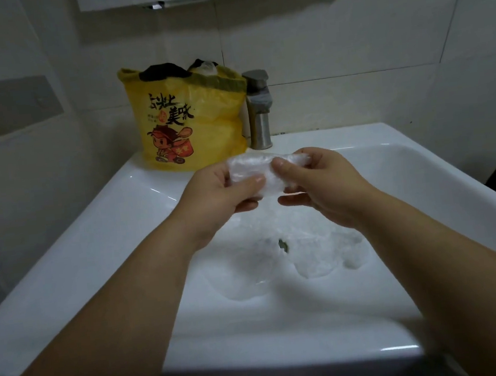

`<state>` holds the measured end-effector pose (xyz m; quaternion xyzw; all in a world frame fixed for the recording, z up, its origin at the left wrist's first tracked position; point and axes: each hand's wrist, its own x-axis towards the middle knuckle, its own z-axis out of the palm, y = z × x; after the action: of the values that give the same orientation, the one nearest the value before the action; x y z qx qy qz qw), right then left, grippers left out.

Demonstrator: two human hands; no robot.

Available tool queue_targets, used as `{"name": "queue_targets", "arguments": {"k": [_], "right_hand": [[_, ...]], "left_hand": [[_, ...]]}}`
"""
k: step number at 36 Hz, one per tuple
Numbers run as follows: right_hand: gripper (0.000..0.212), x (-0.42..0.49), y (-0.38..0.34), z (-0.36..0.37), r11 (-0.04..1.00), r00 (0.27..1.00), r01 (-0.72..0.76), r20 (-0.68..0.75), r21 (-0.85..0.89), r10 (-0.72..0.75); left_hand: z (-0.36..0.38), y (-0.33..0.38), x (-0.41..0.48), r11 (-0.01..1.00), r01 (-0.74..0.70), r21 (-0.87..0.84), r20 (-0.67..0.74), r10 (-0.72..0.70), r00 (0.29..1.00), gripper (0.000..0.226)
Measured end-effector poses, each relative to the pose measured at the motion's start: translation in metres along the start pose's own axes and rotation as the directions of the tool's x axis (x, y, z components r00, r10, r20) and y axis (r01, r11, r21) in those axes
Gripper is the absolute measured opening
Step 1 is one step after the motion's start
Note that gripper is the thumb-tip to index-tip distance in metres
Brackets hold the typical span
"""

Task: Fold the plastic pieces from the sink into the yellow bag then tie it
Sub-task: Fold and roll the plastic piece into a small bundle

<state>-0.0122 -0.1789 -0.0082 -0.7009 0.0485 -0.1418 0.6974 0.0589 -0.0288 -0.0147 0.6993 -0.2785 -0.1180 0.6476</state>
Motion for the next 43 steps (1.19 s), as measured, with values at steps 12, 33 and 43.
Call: {"name": "queue_targets", "arguments": {"k": [12, 33, 43], "right_hand": [[0.025, -0.001, -0.01, -0.012, 0.95, 0.973, -0.16, 0.204, 0.267, 0.107], [0.018, -0.004, -0.017, -0.019, 0.949, 0.943, -0.146, 0.328, 0.278, 0.049], [0.019, -0.005, -0.016, -0.02, 0.972, 0.944, -0.136, 0.323, 0.193, 0.068]], "left_hand": [[0.0, 0.008, -0.003, 0.985, 0.107, -0.133, 0.09, -0.096, 0.991, 0.013], [-0.006, 0.019, -0.007, 0.899, 0.229, -0.374, 0.261, -0.135, 0.956, 0.048], [-0.006, 0.02, -0.01, 0.939, 0.191, -0.287, 0.211, -0.133, 0.969, 0.033]]}}
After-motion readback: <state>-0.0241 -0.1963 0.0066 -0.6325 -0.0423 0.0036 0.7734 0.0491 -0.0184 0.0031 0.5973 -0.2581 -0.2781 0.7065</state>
